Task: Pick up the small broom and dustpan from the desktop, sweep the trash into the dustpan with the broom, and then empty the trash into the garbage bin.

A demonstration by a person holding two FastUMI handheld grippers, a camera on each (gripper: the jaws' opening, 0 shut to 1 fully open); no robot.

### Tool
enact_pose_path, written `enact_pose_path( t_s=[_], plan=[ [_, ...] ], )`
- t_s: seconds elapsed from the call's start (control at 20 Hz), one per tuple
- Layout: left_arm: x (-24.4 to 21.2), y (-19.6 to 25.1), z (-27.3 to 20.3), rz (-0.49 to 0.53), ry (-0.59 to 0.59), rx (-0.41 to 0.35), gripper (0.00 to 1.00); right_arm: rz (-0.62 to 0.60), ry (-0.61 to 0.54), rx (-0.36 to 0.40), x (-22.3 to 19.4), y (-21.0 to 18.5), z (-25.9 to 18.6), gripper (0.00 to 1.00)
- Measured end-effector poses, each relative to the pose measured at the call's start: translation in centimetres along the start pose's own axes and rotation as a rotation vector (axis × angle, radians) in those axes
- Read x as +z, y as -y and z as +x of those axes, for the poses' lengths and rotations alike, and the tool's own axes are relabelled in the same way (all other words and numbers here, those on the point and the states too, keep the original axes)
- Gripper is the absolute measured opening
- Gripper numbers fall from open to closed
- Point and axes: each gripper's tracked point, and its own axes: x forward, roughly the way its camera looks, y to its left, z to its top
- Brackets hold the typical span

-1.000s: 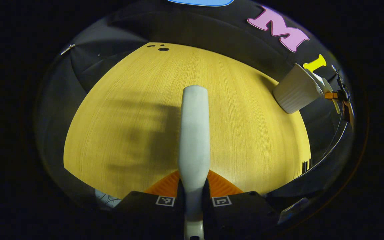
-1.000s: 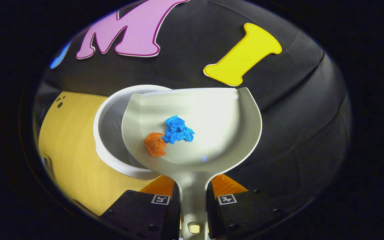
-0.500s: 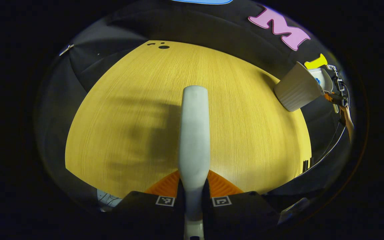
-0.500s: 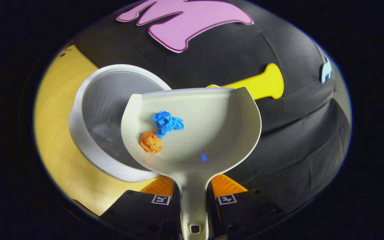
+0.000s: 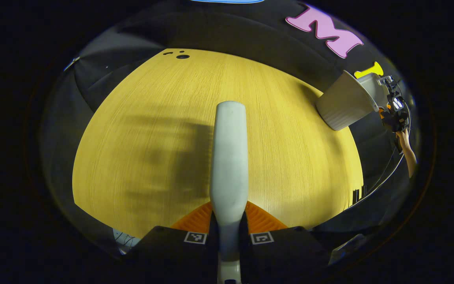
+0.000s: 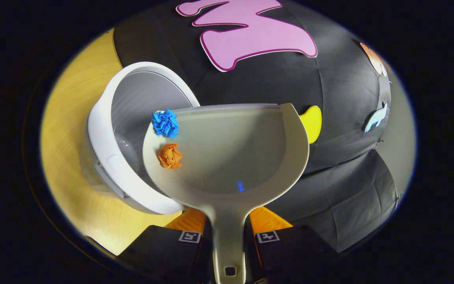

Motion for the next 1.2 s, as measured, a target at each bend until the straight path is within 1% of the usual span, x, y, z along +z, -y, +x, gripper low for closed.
enact_pose_path(
  t_s=[0.05, 0.1, 0.15, 0.3, 0.55, 0.6, 0.65, 0.7, 0.75, 0.85, 0.9, 0.95, 1.0, 1.2],
  plan=[
    [0.0, 0.6, 0.1, 0.007, -0.001, -0.002, 0.26, -0.019, 0.004, -0.012, 0.2, 0.2, 0.0, 0.36],
    [0.0, 0.8, 0.1, 0.013, -0.003, -0.003, 0.24, -0.041, 0.010, -0.027, 0.3, 0.4, 0.0, 0.36],
    [0.0, 0.9, 0.3, 0.017, -0.006, -0.003, 0.26, -0.062, 0.017, -0.044, 0.3, 0.4, -0.1, 0.36],
    [-0.2, 0.8, 0.5, 0.012, -0.015, -0.003, 0.26, -0.124, 0.033, -0.089, 0.7, 0.7, -0.5, 0.36],
    [-0.5, 0.7, 0.6, -0.009, -0.016, 0.000, 0.26, -0.194, 0.037, -0.131, 1.0, 1.0, -0.6, 0.36],
    [-0.6, 0.7, 0.6, -0.013, -0.016, 0.001, 0.26, -0.217, 0.040, -0.142, 1.2, 0.9, -0.6, 0.39],
    [-0.8, 0.6, 0.6, -0.015, -0.016, 0.002, 0.26, -0.250, 0.043, -0.155, 1.4, 1.1, -0.7, 0.40],
    [-0.8, 0.6, 0.5, -0.014, -0.015, 0.001, 0.26, -0.290, 0.044, -0.173, 1.6, 1.2, -0.6, 0.40],
    [-1.0, 0.6, 0.5, -0.012, -0.014, 0.001, 0.26, -0.329, 0.051, -0.192, 1.9, 1.3, -0.6, 0.36],
    [-1.2, 0.5, 0.4, -0.008, -0.015, 0.004, 0.26, -0.374, 0.066, -0.220, 2.4, 1.2, -1.0, 0.36],
    [-1.3, 0.4, 0.4, -0.008, -0.016, 0.006, 0.26, -0.376, 0.067, -0.220, 2.2, 1.1, -1.1, 0.36],
    [-1.4, 0.4, 0.4, -0.010, -0.018, 0.008, 0.24, -0.369, 0.064, -0.213, 2.2, 1.1, -1.0, 0.36],
    [-1.5, 0.4, 0.4, -0.013, -0.020, 0.007, 0.26, -0.360, 0.061, -0.203, 2.1, 1.1, -0.9, 0.36],
    [-1.5, 0.4, 0.4, -0.016, -0.020, 0.009, 0.26, -0.314, 0.047, -0.159, 1.8, 1.1, -0.9, 0.36]
  ],
)
